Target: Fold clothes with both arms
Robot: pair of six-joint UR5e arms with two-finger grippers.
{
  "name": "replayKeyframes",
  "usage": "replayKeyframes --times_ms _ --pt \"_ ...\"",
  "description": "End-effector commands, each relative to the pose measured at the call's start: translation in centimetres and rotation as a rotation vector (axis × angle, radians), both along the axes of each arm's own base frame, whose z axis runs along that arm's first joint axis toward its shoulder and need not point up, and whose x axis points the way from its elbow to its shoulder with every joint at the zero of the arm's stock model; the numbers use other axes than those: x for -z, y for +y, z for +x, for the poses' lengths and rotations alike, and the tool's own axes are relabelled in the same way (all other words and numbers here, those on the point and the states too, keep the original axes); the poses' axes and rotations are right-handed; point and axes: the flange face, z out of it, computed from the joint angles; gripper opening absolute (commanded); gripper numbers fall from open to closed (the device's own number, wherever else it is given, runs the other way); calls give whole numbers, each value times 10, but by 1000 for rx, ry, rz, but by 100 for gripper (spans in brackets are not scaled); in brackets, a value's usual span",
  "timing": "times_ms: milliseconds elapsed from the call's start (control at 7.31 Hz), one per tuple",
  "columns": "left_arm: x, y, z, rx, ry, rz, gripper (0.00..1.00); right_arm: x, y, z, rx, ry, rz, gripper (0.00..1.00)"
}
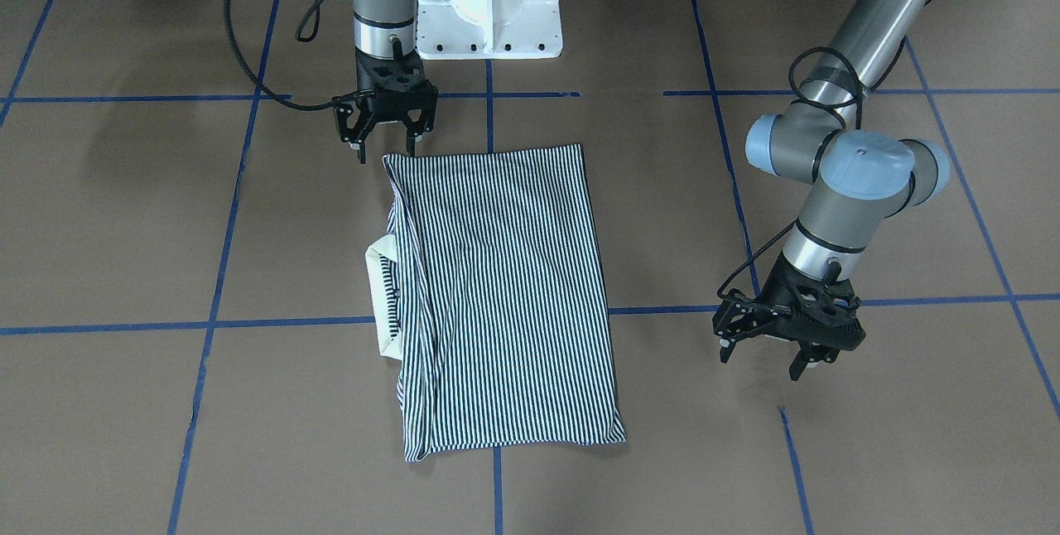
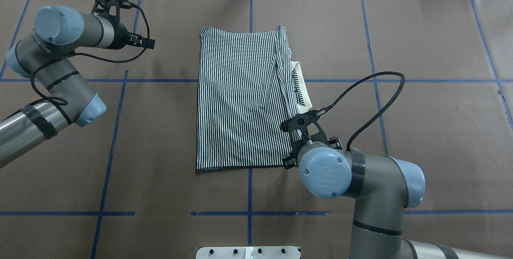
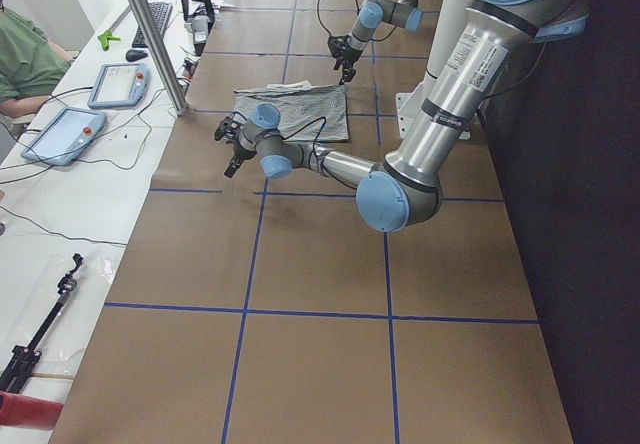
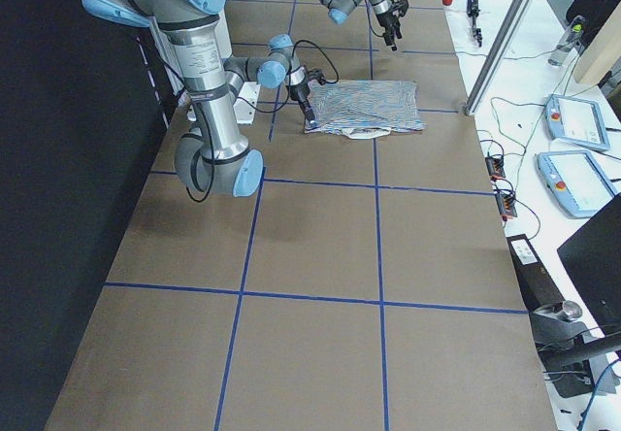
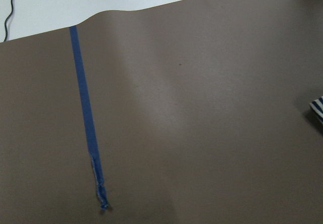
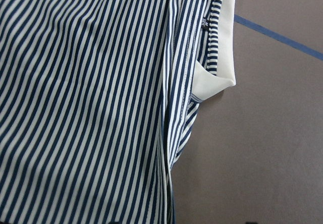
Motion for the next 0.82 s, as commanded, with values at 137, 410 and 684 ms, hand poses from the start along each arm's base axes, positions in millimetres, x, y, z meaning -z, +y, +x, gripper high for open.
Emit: replayKeyframes --times_ms 137,410,684 --pt "57 95 36 -60 182 -139 100 -7 -7 36 -55 -352 -136 100" --pt "80 210 65 -90 257 -270 100 -8 -7 39 -115 -414 -194 100" --pt "84 285 111 -34 325 -405 99 -8 -10 41 -126 -416 -194 100"
